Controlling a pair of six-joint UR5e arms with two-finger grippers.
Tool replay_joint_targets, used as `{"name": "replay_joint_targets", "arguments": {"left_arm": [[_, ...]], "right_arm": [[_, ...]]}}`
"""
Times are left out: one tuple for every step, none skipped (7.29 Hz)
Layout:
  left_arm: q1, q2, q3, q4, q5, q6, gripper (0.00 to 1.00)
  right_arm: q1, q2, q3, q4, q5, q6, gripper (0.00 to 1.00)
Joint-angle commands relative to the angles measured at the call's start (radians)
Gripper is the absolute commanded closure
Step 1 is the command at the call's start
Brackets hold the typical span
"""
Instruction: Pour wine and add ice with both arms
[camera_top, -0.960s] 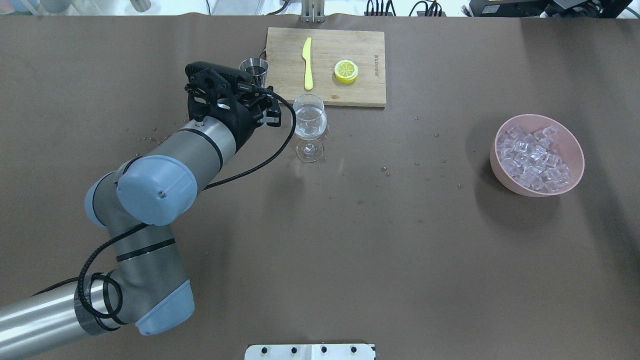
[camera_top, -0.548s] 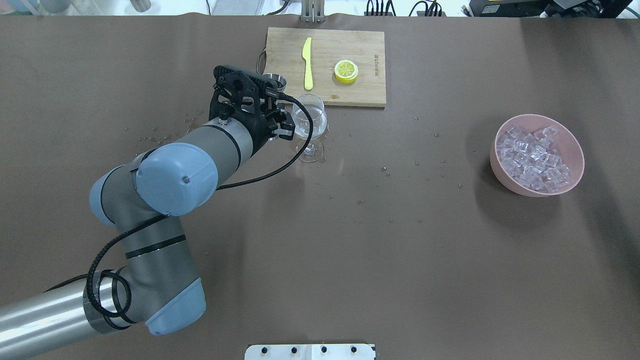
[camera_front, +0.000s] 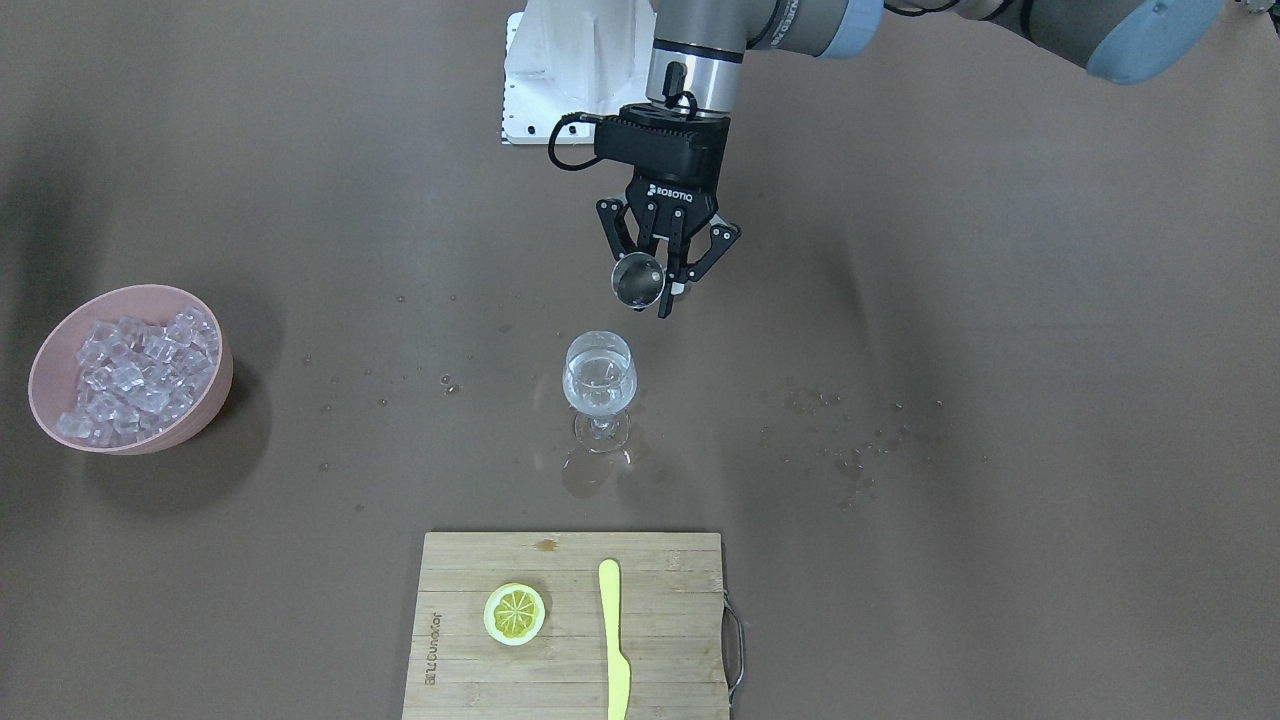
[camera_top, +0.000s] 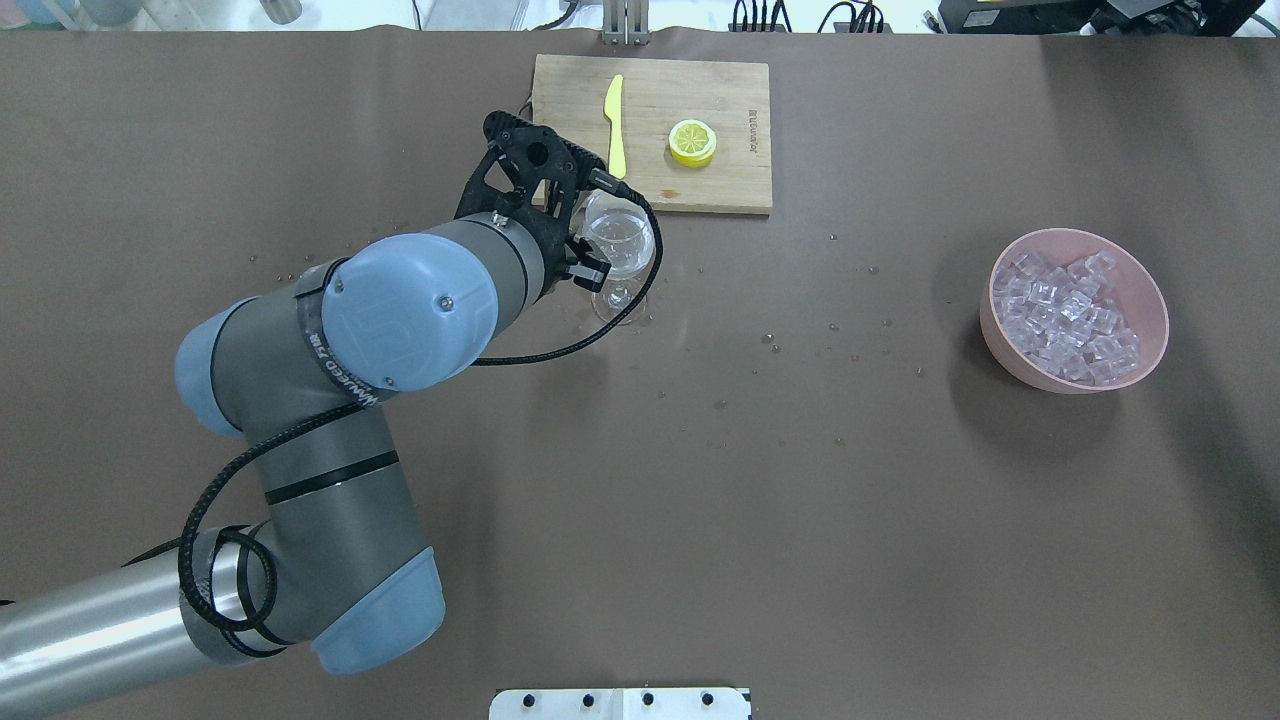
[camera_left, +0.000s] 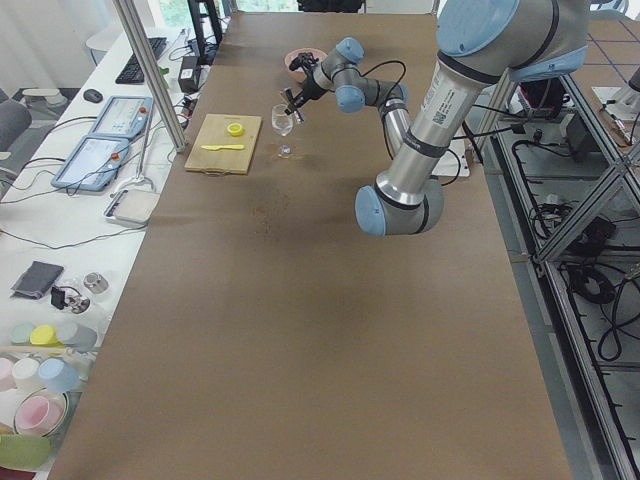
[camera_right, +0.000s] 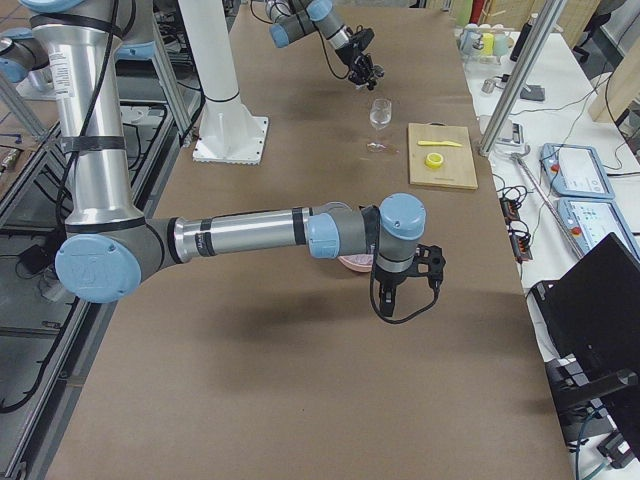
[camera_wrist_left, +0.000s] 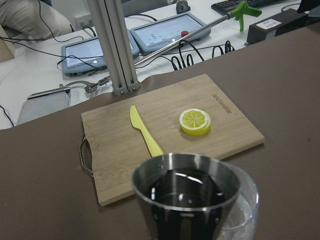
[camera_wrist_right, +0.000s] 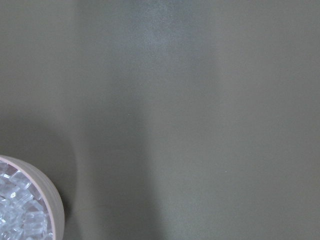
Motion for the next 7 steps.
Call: {"name": "replay_joint_targets", "arguments": {"left_arm": [[-0.03, -0.091, 0.005, 0.205, -0.045, 0.047, 1.0], [-0.032, -0.096, 0.007, 0.247, -0.045, 0.094, 1.0], [-0.032, -0.119, 0.028, 0.276, -0.045, 0.099, 1.0], [-0.032, -0.157, 0.052, 0.334, -0.045, 0.135, 1.0], [-0.032, -0.183, 0.054, 0.407, -0.045, 0.174, 1.0], [-0.032, -0.193, 0.066, 0.434, -0.045, 0.201, 1.0], [-0.033, -0.194, 0.076, 0.452, -0.043, 0.235, 1.0]], "right_arm": [[0.0, 0.0, 0.001, 0.0, 0.008, 0.0, 0.0], [0.0, 0.0, 0.002, 0.0, 0.011, 0.0, 0.0], [0.0, -0.001, 0.001, -0.002, 0.03, 0.002, 0.0], [0.001, -0.001, 0.001, -0.002, 0.034, 0.002, 0.0], [0.001, -0.001, 0.002, -0.002, 0.035, 0.002, 0.0], [0.001, -0.001, 0.002, -0.002, 0.035, 0.002, 0.0], [0.0, -0.001, 0.002, -0.002, 0.04, 0.002, 0.0]]}}
